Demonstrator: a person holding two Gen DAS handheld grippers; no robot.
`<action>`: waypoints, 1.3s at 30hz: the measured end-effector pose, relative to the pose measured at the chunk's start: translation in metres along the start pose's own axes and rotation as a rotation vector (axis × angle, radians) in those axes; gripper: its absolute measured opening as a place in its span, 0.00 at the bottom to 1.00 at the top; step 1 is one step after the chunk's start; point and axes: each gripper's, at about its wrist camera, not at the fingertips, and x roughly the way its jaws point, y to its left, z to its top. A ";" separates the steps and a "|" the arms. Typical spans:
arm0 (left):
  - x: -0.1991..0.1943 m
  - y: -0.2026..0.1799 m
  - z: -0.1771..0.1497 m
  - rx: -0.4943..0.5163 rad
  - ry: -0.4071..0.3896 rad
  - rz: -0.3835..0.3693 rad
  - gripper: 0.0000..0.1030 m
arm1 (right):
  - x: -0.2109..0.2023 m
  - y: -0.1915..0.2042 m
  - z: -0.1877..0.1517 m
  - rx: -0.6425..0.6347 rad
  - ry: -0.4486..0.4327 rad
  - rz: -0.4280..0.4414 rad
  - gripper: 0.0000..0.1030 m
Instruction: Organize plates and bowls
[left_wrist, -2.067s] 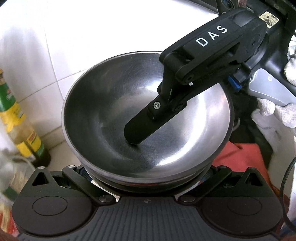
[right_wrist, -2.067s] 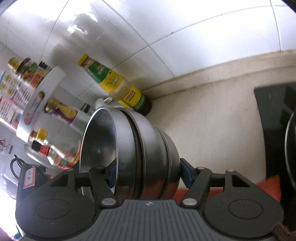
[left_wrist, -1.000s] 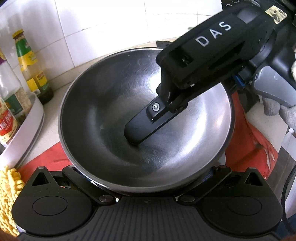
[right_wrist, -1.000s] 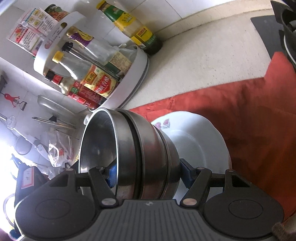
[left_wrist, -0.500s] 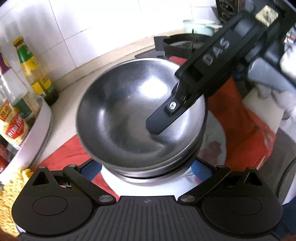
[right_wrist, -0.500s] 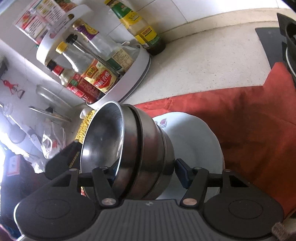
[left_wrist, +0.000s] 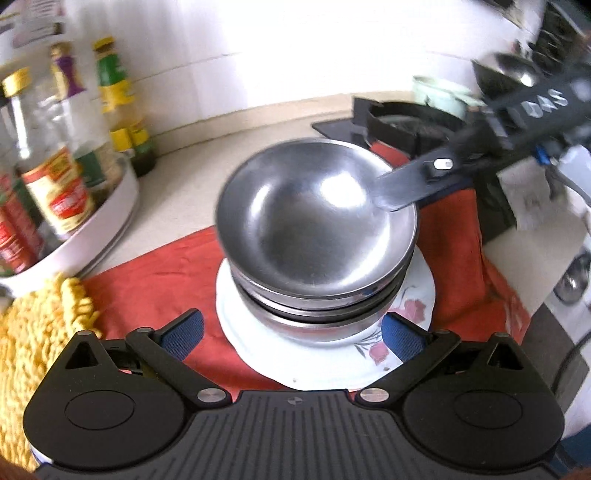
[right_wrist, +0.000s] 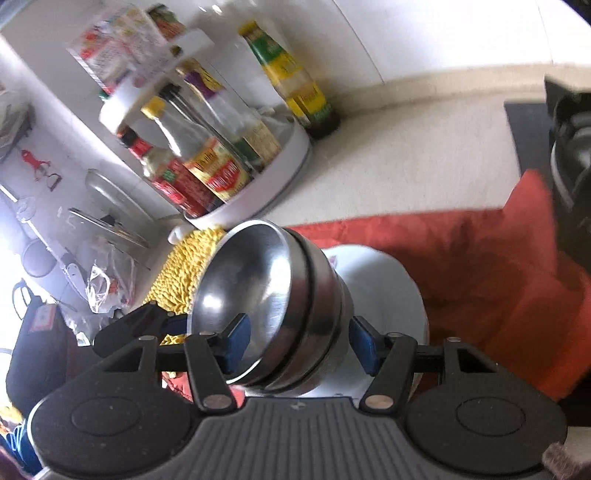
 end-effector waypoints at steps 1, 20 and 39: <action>-0.005 -0.002 0.000 -0.011 -0.004 0.013 1.00 | -0.007 0.003 -0.002 -0.005 -0.016 -0.001 0.54; -0.042 -0.003 -0.009 -0.219 0.003 0.040 1.00 | -0.060 0.056 -0.065 0.000 -0.169 -0.207 0.63; -0.076 0.012 -0.044 -0.253 -0.008 0.039 1.00 | -0.044 0.104 -0.128 0.081 -0.214 -0.463 0.65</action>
